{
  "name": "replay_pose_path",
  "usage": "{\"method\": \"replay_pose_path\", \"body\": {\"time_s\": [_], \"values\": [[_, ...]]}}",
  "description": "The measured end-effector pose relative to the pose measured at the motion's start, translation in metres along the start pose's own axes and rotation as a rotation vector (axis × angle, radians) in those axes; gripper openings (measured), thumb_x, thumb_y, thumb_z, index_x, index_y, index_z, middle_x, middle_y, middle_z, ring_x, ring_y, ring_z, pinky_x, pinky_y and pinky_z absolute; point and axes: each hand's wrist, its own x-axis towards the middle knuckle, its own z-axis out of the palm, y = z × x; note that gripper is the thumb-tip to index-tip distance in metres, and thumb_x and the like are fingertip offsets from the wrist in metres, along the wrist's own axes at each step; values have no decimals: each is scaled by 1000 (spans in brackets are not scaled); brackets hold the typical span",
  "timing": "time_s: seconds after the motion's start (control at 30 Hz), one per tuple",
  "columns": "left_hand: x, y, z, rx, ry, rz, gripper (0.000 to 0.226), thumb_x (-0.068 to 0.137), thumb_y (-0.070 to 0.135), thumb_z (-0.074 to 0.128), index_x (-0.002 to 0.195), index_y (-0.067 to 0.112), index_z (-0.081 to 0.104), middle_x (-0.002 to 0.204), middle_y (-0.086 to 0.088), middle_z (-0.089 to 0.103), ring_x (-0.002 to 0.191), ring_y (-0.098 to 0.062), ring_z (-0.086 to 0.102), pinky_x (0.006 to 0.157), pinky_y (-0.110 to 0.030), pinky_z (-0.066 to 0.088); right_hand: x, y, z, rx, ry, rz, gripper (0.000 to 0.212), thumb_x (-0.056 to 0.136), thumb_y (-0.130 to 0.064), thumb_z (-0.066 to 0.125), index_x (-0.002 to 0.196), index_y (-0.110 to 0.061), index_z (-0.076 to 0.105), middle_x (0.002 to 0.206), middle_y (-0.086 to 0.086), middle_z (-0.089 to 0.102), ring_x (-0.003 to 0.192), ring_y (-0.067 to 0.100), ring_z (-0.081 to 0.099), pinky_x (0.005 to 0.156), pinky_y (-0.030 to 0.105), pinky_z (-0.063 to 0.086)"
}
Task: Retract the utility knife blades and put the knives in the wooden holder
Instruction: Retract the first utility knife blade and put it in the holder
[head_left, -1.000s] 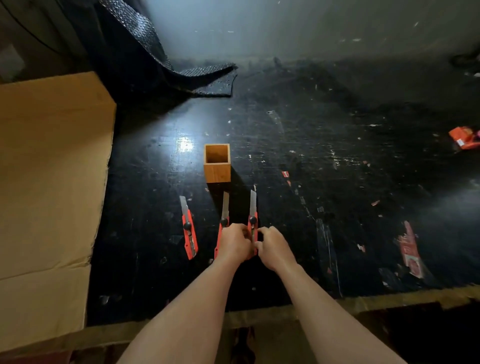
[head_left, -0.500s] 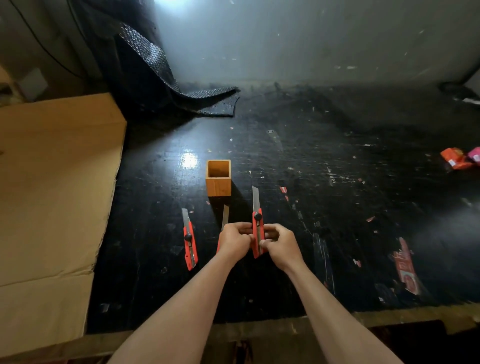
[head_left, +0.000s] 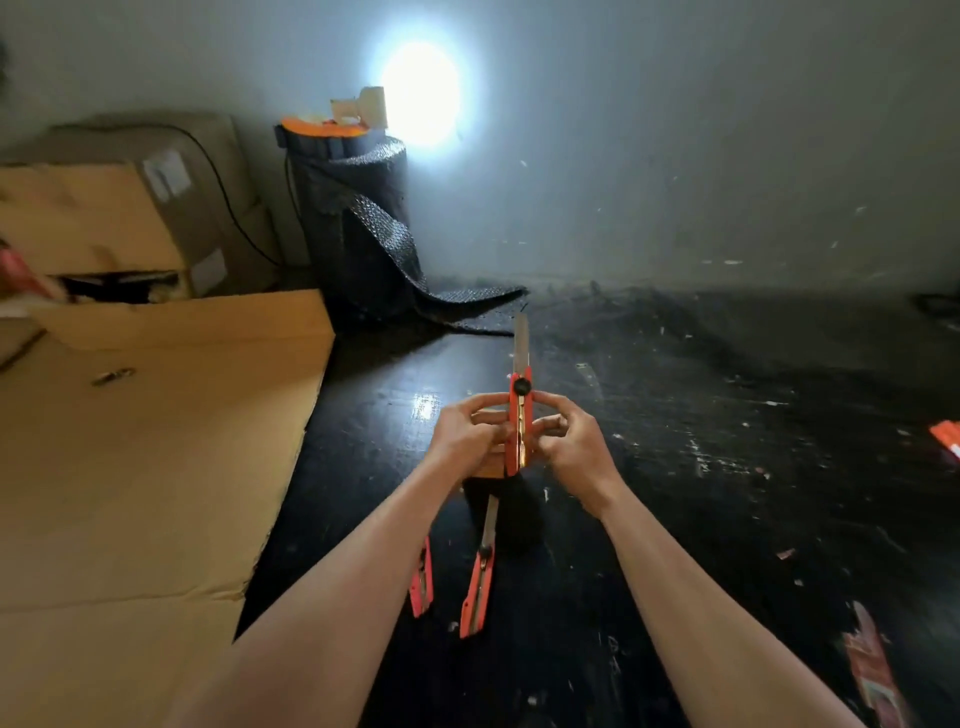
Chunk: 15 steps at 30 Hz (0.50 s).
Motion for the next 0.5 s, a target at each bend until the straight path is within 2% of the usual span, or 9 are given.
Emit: {"method": "replay_pose_path", "body": {"time_s": [0.1, 0.2, 0.3, 0.4, 0.5], "values": [[-3, 27, -10, -45, 0, 53, 44, 90, -14, 61, 126, 10, 68, 101, -14, 81, 83, -30, 80, 69, -45, 65, 20, -24, 4, -62, 48, -116, 46, 89, 8, 60, 131, -9, 55, 90, 10, 73, 80, 19, 75, 72, 37, 63], [-6, 50, -16, -59, -1, 84, 48, 91, -17, 57, 128, 11, 68, 97, -12, 81, 83, -27, 80, 63, -37, 64, 37, -50, 8, -133, 126, -210, 42, 92, 1, 62, 129, -18, 59, 96, 2, 74, 84, 13, 73, 76, 31, 62], [-10, 69, -21, -70, 21, 116, 48, 92, -22, 51, 126, 9, 67, 81, -3, 82, 70, -19, 79, 54, -30, 61, 52, -76, 12, -225, 149, -262, 32, 94, -9, 64, 122, -23, 66, 107, 0, 73, 93, 12, 70, 85, 32, 58], [-13, 81, -24, -60, 26, 160, 50, 93, -23, 48, 123, 12, 68, 75, 3, 81, 65, -13, 78, 52, -28, 60, 62, -88, 14, -297, 132, -303, 27, 95, -18, 64, 121, -21, 68, 113, 2, 72, 99, 16, 69, 91, 34, 55], [-10, 81, -28, -60, 34, 161, 45, 92, -21, 52, 119, 10, 70, 79, 0, 82, 70, -16, 79, 53, -30, 61, 64, -88, 15, -325, 144, -318, 27, 95, -20, 64, 122, -20, 67, 117, 2, 72, 98, 13, 67, 89, 26, 51]]}}
